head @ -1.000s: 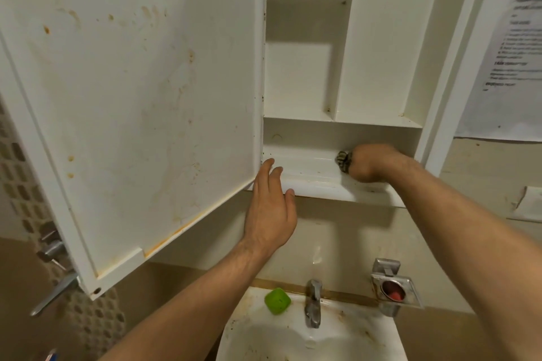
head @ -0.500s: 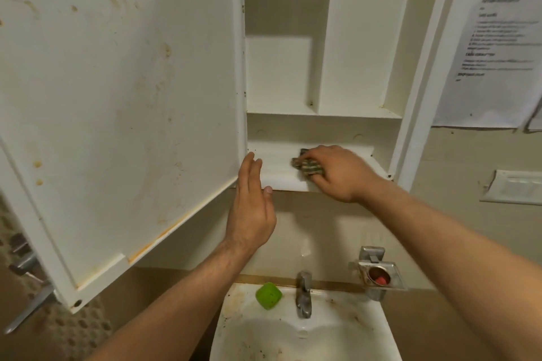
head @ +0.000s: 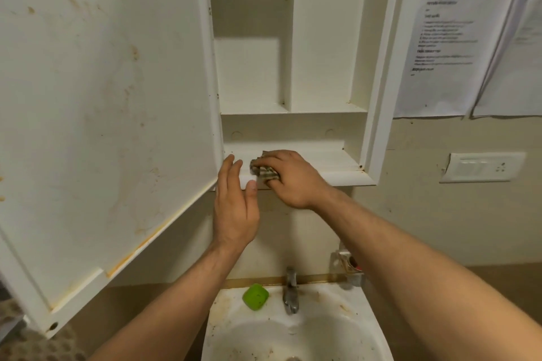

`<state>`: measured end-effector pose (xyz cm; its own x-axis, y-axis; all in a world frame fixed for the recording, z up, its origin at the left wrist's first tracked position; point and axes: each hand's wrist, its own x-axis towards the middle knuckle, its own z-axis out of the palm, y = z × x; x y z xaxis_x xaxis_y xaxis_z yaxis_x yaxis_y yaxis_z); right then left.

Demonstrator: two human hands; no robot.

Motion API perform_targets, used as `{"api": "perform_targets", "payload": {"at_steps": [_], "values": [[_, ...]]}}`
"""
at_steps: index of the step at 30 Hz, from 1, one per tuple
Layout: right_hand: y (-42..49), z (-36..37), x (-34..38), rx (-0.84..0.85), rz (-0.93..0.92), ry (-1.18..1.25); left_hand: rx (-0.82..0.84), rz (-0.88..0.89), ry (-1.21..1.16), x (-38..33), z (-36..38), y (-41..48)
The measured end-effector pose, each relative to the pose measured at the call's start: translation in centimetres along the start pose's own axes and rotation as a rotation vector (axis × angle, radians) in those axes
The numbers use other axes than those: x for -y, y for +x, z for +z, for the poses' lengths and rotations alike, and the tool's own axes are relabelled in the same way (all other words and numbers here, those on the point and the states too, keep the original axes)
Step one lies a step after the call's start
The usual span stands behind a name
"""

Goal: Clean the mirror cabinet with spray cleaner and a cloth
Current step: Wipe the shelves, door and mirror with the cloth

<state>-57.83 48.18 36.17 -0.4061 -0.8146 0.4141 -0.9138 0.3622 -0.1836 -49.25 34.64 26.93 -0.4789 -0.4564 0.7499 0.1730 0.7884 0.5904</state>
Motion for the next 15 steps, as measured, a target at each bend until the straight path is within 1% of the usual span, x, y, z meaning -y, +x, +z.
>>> {"api": "perform_targets", "payload": {"at_steps": [2,4,7,9,11,13,15], "values": [[-2.2,-1.5,-1.9,0.021,-0.037,0.002,0.013,0.006,0.013,0.5,-0.4,0.0],[-4.3,-3.4,-4.7,0.026,0.018,-0.106,0.019,0.000,0.023,0.7,-0.6,0.1],[-6.4,-4.4,-6.9,-0.054,0.206,-0.294,0.030,-0.016,-0.001,0.4,-0.9,0.1],[-6.7,-2.9,-5.6,-0.137,0.370,-0.417,0.039,-0.030,-0.015,-0.1,-1.1,0.1],[-6.0,-0.8,-3.0,-0.166,0.483,-0.450,0.028,-0.049,-0.043,-0.4,-1.3,0.2],[-4.3,0.6,-0.2,-0.139,0.470,-0.431,0.011,-0.062,-0.085,-0.7,-1.5,0.3],[-2.3,1.4,2.2,-0.105,0.380,-0.395,0.013,-0.052,-0.118,-0.9,-1.7,0.0]]}}
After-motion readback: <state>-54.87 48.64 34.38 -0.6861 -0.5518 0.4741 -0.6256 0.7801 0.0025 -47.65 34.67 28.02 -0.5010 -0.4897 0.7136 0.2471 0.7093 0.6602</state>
